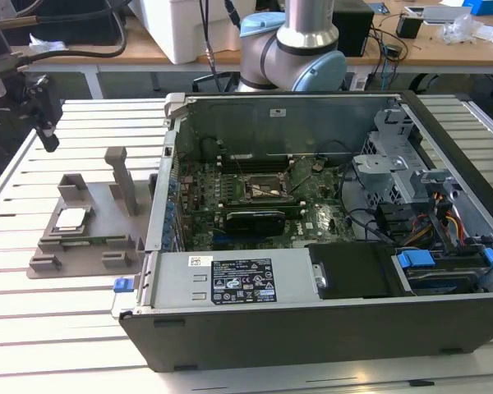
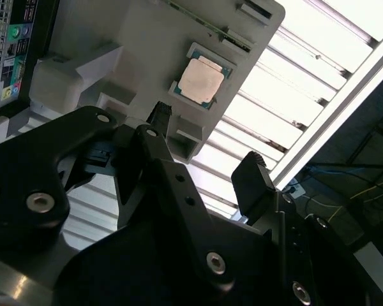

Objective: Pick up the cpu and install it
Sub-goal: 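Pick up the cpu and move it towards the insertion slot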

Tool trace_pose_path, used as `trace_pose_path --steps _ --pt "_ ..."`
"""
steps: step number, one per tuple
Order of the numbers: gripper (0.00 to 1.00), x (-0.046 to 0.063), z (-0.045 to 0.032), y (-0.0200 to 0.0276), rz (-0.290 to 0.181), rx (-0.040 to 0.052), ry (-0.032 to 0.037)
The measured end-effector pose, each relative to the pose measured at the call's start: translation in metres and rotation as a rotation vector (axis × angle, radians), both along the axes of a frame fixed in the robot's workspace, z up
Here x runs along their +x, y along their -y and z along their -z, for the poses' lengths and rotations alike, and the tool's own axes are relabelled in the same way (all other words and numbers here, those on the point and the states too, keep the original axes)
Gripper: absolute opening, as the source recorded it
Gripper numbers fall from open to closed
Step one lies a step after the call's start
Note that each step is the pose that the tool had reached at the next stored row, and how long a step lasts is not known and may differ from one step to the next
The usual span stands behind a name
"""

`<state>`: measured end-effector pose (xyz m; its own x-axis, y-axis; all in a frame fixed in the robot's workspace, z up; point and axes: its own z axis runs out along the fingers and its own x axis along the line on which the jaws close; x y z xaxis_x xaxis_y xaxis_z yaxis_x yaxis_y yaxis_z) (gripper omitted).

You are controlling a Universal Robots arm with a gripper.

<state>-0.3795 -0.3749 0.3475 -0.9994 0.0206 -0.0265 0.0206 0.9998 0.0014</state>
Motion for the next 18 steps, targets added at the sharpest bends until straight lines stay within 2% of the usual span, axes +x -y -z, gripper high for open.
trace_pose_path --steps 11,18 --pt "0.66 0.000 0.0104 0.0000 0.000 -0.0001 -0.0001" --pt "0.66 0.000 0.0205 0.0000 0.000 0.0000 0.0000"
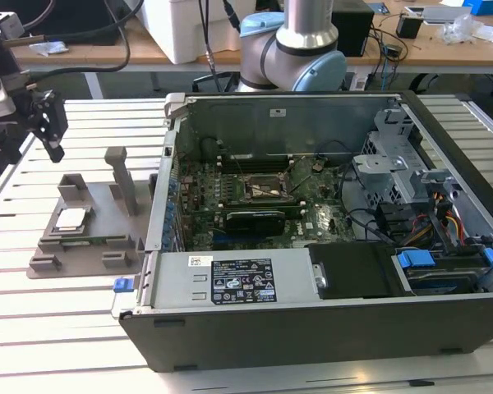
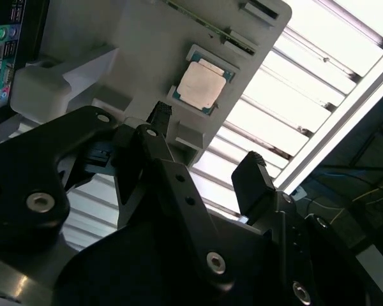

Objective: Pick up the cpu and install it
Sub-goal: 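Pick up the cpu and move it towards the insertion slot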

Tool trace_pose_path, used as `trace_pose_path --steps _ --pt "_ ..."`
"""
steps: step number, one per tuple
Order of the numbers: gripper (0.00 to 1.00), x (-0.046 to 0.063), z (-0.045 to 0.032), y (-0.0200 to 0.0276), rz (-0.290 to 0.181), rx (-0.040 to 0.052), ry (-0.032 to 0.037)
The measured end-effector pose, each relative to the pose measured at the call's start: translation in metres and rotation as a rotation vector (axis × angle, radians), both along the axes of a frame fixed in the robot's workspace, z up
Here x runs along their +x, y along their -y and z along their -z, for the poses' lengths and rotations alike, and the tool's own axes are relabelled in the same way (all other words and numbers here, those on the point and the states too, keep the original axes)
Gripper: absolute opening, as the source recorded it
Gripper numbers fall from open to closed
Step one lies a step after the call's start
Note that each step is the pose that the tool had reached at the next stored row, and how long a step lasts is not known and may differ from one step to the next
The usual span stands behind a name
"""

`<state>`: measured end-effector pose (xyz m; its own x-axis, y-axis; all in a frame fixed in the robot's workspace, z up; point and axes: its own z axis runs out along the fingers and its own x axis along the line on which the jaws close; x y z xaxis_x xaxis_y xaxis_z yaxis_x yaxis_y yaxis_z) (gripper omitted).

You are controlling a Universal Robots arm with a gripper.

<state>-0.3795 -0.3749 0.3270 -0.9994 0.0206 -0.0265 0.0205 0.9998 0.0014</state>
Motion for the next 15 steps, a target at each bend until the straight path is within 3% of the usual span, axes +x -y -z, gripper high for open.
trace_pose_path --steps 15 --pt "0.66 0.000 0.0175 0.0000 0.000 0.0000 -0.0001"
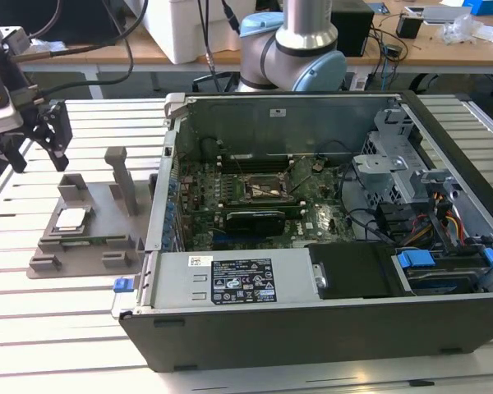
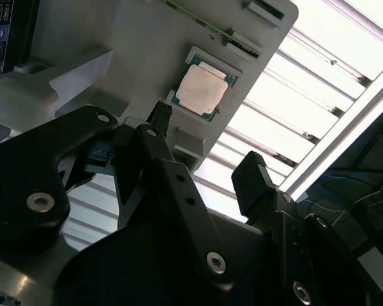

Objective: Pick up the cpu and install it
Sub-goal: 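Pick up the cpu and move it towards the insertion slot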

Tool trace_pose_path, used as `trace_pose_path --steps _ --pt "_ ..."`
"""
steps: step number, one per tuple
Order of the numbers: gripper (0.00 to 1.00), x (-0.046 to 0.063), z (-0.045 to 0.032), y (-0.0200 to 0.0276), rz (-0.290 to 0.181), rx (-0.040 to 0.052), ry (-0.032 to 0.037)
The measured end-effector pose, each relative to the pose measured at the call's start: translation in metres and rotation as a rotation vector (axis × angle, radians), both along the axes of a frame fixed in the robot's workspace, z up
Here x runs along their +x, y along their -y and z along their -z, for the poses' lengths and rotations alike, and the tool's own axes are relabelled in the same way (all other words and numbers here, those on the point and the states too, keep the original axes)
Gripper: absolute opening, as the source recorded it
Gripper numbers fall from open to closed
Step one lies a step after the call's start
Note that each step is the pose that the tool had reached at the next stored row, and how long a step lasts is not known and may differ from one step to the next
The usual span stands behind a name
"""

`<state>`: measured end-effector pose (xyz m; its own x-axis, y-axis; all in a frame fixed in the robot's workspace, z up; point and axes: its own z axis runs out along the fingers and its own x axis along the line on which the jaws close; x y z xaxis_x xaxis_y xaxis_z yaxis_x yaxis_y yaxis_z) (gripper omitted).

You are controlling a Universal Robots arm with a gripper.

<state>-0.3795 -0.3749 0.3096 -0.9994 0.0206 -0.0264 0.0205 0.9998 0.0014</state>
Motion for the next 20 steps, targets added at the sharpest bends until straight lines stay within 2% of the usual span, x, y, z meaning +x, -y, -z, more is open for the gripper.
trace_pose_path --steps 7,20 --pt "0.66 0.000 0.0077 0.0000 0.000 0.0000 0.0000" --pt "0.66 0.000 0.0174 0.0000 0.000 0.0000 0.0000"
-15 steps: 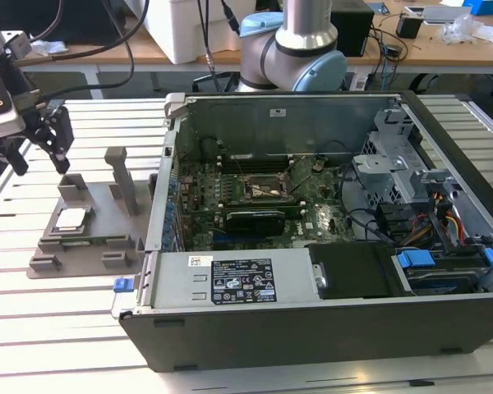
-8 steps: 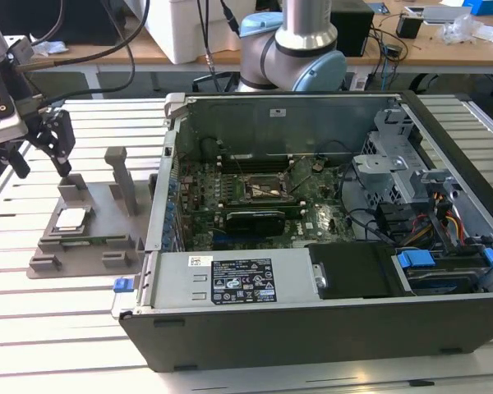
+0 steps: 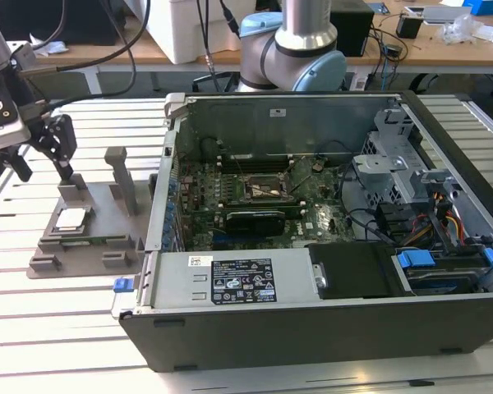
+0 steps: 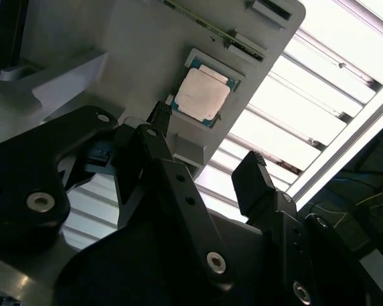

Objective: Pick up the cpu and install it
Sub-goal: 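Pick up the cpu and move it towards the insertion slot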

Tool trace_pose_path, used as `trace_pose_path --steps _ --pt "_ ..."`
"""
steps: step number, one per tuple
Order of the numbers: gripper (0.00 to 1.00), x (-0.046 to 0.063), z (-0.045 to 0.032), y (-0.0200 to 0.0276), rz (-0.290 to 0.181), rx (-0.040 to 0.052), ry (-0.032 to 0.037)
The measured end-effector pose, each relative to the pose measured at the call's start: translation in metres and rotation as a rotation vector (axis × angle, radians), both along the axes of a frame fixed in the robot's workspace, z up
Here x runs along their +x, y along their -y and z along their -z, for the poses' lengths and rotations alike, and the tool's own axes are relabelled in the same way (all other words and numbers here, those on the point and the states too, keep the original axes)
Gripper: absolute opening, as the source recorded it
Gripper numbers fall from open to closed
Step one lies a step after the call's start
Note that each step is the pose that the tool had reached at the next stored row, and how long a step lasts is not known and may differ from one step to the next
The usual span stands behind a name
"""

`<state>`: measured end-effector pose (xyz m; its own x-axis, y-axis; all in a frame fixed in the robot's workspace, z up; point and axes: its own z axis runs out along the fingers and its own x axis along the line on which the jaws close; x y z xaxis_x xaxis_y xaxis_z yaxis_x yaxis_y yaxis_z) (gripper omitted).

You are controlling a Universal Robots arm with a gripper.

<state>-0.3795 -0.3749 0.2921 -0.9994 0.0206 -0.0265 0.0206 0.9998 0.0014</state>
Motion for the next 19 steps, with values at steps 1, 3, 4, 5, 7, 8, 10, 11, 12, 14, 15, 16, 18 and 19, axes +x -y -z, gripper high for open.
trace_pose_path --steps 1,3,4,5,7,8,10,11,12,14,15,16,18,19 --pt "0.66 0.000 0.0010 0.0000 0.000 0.0000 0.0000" --pt "0.66 0.000 0.0023 0.0000 0.000 0.0000 0.0000" --pt "0.66 0.000 0.0030 0.0000 0.000 0.0000 0.0000" --pt "0.66 0.000 0.0045 0.0000 0.000 0.0000 0.0000" --pt "0.66 0.000 0.0063 0.0000 0.000 0.0001 0.0001" --pt "0.66 0.000 0.0075 0.0000 0.000 0.0000 0.0000" --pt "0.66 0.000 0.0097 0.0000 0.000 0.0000 -0.0001" --pt "0.66 0.000 0.0108 0.0000 0.000 0.0000 0.0000" --pt "0.66 0.000 0.0119 0.0000 0.000 0.0000 0.0000" --pt "0.66 0.000 0.0148 0.0000 0.000 0.0000 0.0000" --pt "0.66 0.000 0.0162 0.0000 0.000 0.0000 0.0000" --pt "0.66 0.000 0.0173 0.0000 0.000 0.0000 0.0000" --pt "0.66 0.000 0.0207 0.0000 0.000 0.0000 0.0000" --pt "0.66 0.000 0.0232 0.0000 0.000 0.0001 0.0000"
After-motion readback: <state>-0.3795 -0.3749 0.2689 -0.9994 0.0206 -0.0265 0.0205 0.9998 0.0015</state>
